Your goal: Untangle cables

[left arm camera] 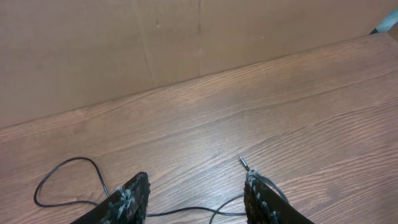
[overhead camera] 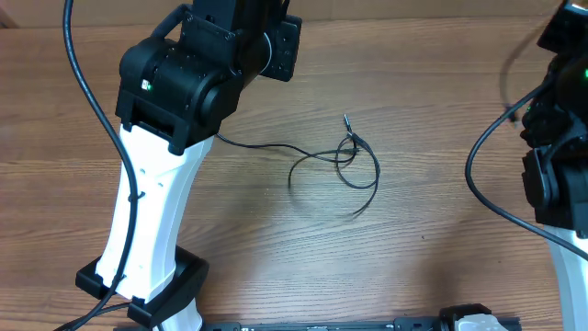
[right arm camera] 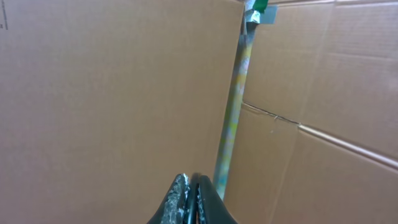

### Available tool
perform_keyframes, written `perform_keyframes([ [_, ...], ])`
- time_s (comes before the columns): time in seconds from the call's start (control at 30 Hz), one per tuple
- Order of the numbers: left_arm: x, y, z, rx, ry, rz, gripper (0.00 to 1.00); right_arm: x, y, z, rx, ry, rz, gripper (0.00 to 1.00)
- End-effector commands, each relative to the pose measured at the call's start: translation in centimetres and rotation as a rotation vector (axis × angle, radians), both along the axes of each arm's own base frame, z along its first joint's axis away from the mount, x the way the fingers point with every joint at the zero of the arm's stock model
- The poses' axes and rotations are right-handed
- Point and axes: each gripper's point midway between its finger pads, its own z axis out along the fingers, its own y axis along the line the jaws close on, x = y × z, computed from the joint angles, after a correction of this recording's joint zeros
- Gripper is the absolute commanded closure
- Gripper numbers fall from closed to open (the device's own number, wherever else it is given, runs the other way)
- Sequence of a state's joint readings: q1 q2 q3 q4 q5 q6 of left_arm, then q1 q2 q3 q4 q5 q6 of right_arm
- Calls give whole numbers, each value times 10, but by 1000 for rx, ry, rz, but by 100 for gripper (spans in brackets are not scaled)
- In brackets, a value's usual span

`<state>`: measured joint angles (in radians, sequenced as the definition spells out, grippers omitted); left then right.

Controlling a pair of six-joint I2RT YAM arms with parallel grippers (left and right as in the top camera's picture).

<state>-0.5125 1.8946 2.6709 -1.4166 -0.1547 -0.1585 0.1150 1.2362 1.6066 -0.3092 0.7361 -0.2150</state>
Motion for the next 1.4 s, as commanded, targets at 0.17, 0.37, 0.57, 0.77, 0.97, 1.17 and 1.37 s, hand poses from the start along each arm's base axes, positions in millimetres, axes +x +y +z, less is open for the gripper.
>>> perform_keyframes([
  [0.17, -5, 7, -7, 22, 33, 18, 50, 15, -44, -44, 67, 128, -115, 96],
  [0.37, -2, 6, -37, 64, 127, 27, 50, 42, -87, -123, 271, 295, -64, 96],
  [0.57, 3, 5, -85, 116, 285, 66, 48, 51, -127, -162, 410, 344, -13, 96],
  [0.77, 12, 32, -131, 176, 442, 212, 48, 40, -162, -163, 431, 307, -92, 96],
  [0.97, 22, 56, -148, 77, 535, 286, 44, 30, -179, -186, 474, 367, -141, 96],
  [1.17, 24, 87, -166, 67, 609, 357, 37, 28, -190, -235, 568, 483, -190, 96],
  [1.37, -7, 102, -201, 137, 758, 393, 37, 31, -187, -292, 657, 639, -186, 96],
])
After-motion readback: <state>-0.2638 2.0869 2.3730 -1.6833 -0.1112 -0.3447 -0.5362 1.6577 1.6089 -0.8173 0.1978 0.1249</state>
